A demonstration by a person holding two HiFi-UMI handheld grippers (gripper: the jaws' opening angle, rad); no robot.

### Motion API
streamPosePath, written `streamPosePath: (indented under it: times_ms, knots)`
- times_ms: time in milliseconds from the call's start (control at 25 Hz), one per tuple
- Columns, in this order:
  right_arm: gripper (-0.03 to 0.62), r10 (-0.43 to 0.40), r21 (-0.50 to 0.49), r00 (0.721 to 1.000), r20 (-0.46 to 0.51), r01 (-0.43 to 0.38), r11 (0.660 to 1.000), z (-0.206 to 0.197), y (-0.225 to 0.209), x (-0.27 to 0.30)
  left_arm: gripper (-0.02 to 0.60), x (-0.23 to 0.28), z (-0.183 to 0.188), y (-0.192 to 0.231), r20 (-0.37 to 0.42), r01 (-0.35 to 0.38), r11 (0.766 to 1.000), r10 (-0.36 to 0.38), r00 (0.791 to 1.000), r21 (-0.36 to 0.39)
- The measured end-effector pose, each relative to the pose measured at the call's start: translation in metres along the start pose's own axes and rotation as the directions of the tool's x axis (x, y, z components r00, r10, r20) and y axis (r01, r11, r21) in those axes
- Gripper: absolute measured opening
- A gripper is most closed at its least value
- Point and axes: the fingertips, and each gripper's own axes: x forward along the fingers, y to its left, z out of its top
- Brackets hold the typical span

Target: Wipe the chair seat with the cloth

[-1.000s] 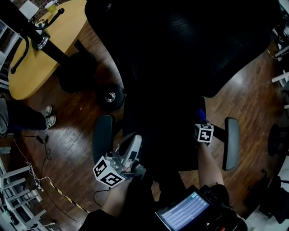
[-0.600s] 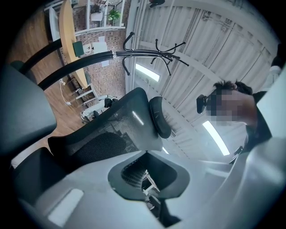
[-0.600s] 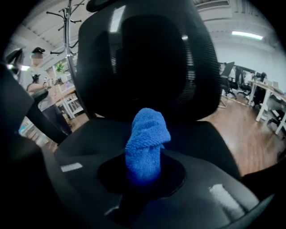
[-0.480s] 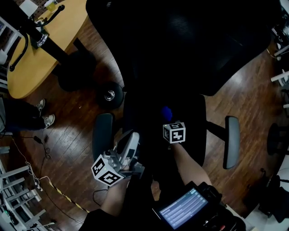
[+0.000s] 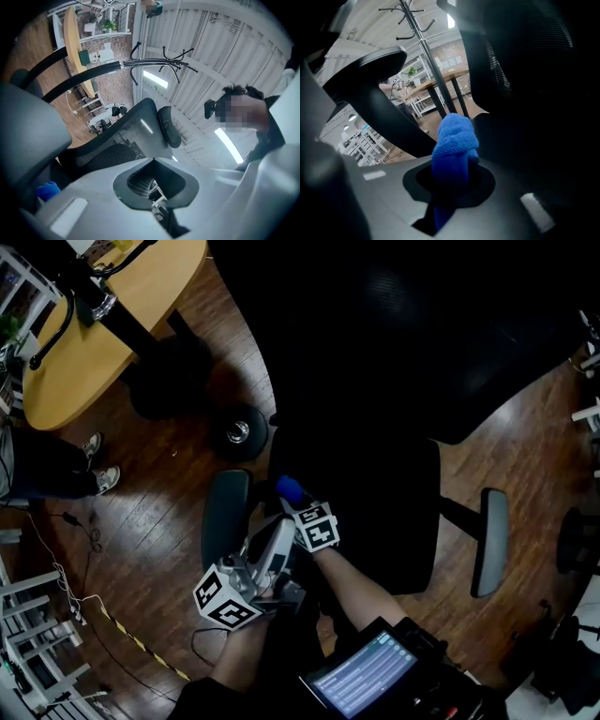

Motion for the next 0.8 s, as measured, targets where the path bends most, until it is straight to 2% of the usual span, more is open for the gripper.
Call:
streamPosePath:
  times_ms: [160,360,520,680,800]
  knots:
    - [0.048,-0.063,0.001,0.998,-0.009,0.063,0.998,-0.011,-0.032,-0.017,-0.008,0.003,-0.002,0.001,-0.006,0.006,1.000,-0.006,1.000,-0.004]
    - [0.048,-0.233,0.048,0.971,-0.044,0.235,0.971,-0.042,-0.113,-0.072,-0.008,0.006,-0.006,-0.001,-0.016,0.014,1.000,-0.014,1.000,-0.003]
    - [0.048,-0.381,0.095,0.923,-0.058,0.385,0.918,-0.064,-0.182,-0.143,-0.008,0.008,-0.014,-0.006,-0.030,0.020,1.000,-0.020,0.999,-0.002]
    - [0.048,-0.510,0.141,0.855,-0.094,0.519,0.843,-0.088,-0.236,-0.219,-0.008,0.010,-0.020,-0.010,-0.038,0.025,1.000,-0.026,0.999,-0.007]
    - [0.048,-0.560,0.178,0.822,-0.102,0.569,0.803,-0.099,-0.256,-0.253,-0.008,0.012,-0.022,-0.012,-0.038,0.028,1.000,-0.029,0.999,-0.011]
